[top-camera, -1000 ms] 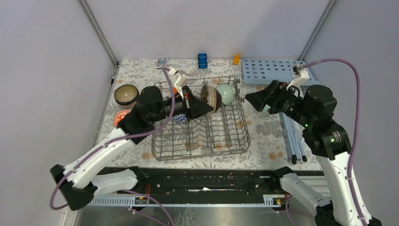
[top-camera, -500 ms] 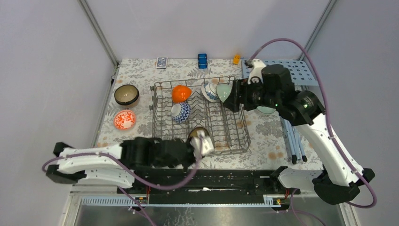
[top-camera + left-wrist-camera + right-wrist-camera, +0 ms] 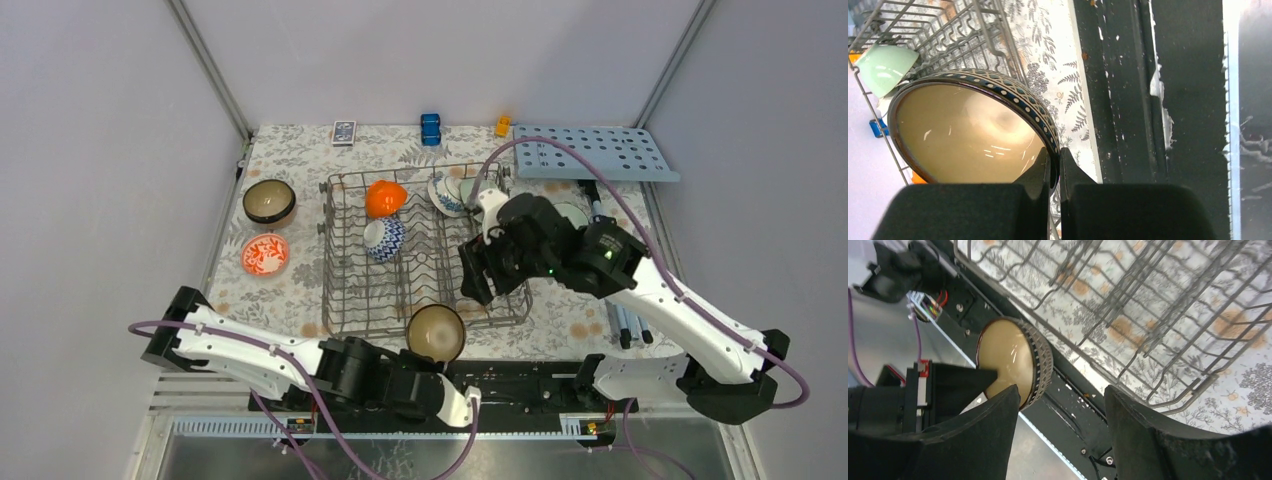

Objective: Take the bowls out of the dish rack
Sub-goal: Place the bowl at the center of the board, then pick up the bowl from the dish rack.

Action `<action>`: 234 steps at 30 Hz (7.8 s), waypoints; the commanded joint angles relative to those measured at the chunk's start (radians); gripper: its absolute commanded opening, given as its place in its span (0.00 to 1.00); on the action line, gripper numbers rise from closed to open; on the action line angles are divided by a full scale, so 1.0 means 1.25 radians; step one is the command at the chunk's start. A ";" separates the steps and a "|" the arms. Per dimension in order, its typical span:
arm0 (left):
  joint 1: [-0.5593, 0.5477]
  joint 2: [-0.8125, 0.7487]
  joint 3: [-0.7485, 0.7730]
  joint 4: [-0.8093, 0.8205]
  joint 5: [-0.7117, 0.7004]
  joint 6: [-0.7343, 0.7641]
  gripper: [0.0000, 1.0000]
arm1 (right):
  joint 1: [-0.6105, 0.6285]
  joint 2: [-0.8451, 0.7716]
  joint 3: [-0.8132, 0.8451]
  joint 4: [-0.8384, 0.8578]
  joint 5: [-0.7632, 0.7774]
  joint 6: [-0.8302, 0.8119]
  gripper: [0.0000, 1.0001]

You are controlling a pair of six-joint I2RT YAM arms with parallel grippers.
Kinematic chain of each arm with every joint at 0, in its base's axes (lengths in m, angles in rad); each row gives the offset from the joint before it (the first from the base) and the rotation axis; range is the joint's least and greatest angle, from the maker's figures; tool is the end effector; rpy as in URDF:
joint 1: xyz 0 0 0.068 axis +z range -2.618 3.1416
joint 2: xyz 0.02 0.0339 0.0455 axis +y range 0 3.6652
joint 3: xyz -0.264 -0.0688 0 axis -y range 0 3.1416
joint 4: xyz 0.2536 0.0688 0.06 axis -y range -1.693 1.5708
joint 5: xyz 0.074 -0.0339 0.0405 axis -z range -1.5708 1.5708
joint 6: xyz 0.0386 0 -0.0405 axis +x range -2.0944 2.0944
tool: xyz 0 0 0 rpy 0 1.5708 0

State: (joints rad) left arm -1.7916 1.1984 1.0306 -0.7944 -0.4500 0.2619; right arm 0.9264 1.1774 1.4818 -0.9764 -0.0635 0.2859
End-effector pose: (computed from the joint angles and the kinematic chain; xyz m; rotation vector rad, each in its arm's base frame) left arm -0.0375 -0.2439 0.2870 1.9639 1.3896 -0.1256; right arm 0.1367 0.1860 0.4205 -0.7715 2.2122 0.7048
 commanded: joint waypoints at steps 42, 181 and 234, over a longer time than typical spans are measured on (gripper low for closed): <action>-0.069 -0.008 -0.070 0.037 0.021 0.113 0.00 | 0.391 0.186 -0.176 0.043 0.305 0.152 0.47; 0.414 -0.075 0.013 0.388 -0.261 -0.664 0.99 | -0.298 -0.121 -0.220 0.291 0.166 0.164 0.83; 1.196 0.124 -0.136 0.448 0.233 -0.834 0.70 | -0.209 0.569 -0.226 1.075 -0.165 0.529 0.77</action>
State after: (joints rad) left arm -0.3168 1.3529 0.8726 -0.2806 -0.1310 -0.7902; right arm 0.6483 1.8626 1.1362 0.3237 -0.2985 0.9279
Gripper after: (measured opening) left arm 0.702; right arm 0.780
